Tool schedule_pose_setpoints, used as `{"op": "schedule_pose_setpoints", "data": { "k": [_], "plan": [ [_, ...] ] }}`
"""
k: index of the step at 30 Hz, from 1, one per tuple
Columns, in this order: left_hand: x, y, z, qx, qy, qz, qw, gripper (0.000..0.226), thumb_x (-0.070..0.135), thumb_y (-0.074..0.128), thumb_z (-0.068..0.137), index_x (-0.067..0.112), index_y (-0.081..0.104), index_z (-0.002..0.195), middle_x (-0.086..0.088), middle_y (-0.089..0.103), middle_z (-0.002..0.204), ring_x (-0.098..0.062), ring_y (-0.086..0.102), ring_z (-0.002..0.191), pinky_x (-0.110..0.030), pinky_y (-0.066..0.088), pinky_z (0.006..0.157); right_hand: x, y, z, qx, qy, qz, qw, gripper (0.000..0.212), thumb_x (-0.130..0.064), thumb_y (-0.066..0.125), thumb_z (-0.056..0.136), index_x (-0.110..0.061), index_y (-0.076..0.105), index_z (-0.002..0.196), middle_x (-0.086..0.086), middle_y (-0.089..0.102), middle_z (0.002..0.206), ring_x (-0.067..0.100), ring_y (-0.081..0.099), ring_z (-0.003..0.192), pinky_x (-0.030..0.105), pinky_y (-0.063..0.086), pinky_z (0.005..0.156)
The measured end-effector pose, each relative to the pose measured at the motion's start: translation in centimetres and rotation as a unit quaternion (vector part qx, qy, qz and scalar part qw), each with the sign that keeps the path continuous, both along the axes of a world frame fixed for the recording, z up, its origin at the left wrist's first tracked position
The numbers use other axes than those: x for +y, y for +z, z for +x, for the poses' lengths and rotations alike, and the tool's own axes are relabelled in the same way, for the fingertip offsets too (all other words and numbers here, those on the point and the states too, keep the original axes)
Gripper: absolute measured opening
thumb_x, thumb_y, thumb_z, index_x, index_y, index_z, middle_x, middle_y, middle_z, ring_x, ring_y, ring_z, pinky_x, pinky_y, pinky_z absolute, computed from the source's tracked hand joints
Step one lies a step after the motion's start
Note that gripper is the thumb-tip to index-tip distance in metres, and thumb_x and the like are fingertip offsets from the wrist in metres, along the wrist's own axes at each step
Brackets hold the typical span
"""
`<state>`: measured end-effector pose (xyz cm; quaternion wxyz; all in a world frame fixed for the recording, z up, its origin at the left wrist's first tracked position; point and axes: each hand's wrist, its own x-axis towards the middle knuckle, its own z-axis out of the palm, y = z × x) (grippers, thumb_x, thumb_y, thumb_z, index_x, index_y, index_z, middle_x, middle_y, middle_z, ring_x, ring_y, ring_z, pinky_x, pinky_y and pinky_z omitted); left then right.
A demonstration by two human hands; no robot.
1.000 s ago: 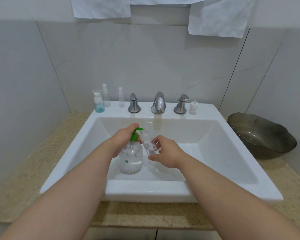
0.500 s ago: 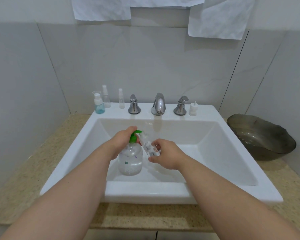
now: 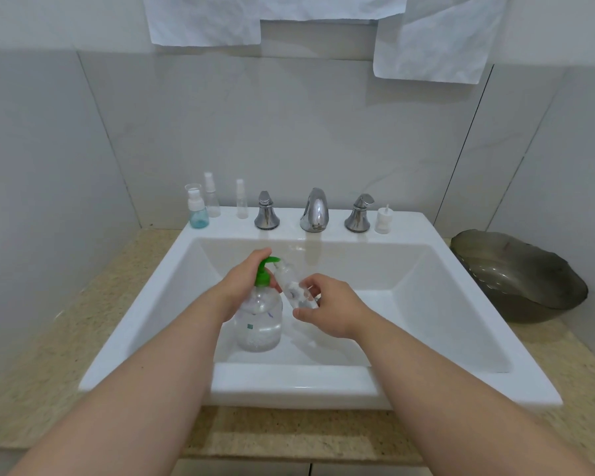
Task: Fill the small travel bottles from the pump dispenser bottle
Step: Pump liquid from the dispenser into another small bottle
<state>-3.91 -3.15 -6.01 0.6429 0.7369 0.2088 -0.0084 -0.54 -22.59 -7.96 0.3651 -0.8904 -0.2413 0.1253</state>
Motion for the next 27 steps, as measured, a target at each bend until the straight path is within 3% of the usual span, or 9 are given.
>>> {"op": "schedule_pose_setpoints", "data": {
  "k": [3, 8, 10, 18, 24, 27],
  "plan": [
    [-0.1, 0.2, -0.1, 0.000, 0.001, 0.006, 1.000, 0.058, 0.051, 0.042, 0.104, 0.015, 0.059, 0.063, 0.005, 0.066, 0.056, -0.018, 0.056, 0.069, -0.032, 0.042, 0.072, 0.0, 0.0, -0.1, 0.001, 0.000, 0.003, 1.000, 0.052, -0.034, 0.077, 0.087, -0.023, 0.057, 0.133, -0.004, 0.061, 0.119, 0.014, 0.061, 0.098, 0.023, 0.046, 0.079],
    [-0.2, 0.4, -0.2, 0.002, 0.004, -0.007, 1.000, 0.050, 0.048, 0.045, 0.105, 0.016, 0.062, 0.069, 0.006, 0.067, 0.056, -0.018, 0.058, 0.073, -0.034, 0.041, 0.079, 0.0, -0.1, -0.2, -0.001, 0.003, -0.002, 1.000, 0.049, -0.032, 0.076, 0.088, -0.022, 0.056, 0.131, -0.004, 0.061, 0.116, 0.013, 0.061, 0.095, 0.023, 0.045, 0.075],
    [-0.2, 0.5, -0.2, 0.000, 0.008, -0.013, 1.000, 0.047, 0.046, 0.047, 0.105, 0.016, 0.062, 0.072, 0.006, 0.068, 0.056, -0.018, 0.059, 0.076, -0.035, 0.041, 0.083, 0.0, -0.1, -0.2, -0.002, 0.004, -0.006, 1.000, 0.051, -0.034, 0.076, 0.088, -0.022, 0.056, 0.133, -0.003, 0.061, 0.118, 0.014, 0.060, 0.096, 0.023, 0.044, 0.078],
    [0.0, 0.4, 0.1, -0.007, 0.008, -0.008, 1.000, 0.046, 0.040, 0.048, 0.105, 0.016, 0.060, 0.067, 0.003, 0.068, 0.057, -0.018, 0.059, 0.073, -0.034, 0.041, 0.078, 0.1, 0.0, -0.2, -0.012, 0.011, -0.025, 1.000, 0.053, -0.035, 0.076, 0.089, -0.022, 0.053, 0.135, -0.003, 0.059, 0.123, 0.015, 0.059, 0.102, 0.026, 0.046, 0.084],
    [0.7, 0.0, 0.3, -0.012, -0.032, 0.006, 0.999, 0.049, 0.037, 0.046, 0.105, 0.013, 0.057, 0.063, -0.004, 0.071, 0.069, -0.021, 0.058, 0.071, -0.033, 0.041, 0.064, 0.1, 0.1, -0.3, -0.016, 0.017, -0.042, 0.999, 0.056, -0.035, 0.075, 0.091, -0.021, 0.051, 0.139, -0.002, 0.057, 0.130, 0.015, 0.057, 0.106, 0.027, 0.045, 0.087],
    [1.1, -0.2, 0.3, -0.016, -0.042, 0.007, 0.999, 0.053, 0.035, 0.046, 0.106, 0.014, 0.057, 0.059, -0.011, 0.073, 0.081, -0.024, 0.058, 0.075, -0.033, 0.043, 0.070, 0.1, 0.1, -0.4, -0.020, 0.018, -0.045, 0.999, 0.055, -0.035, 0.075, 0.090, -0.021, 0.052, 0.138, -0.001, 0.057, 0.130, 0.016, 0.057, 0.106, 0.027, 0.047, 0.088]
  ]
}}
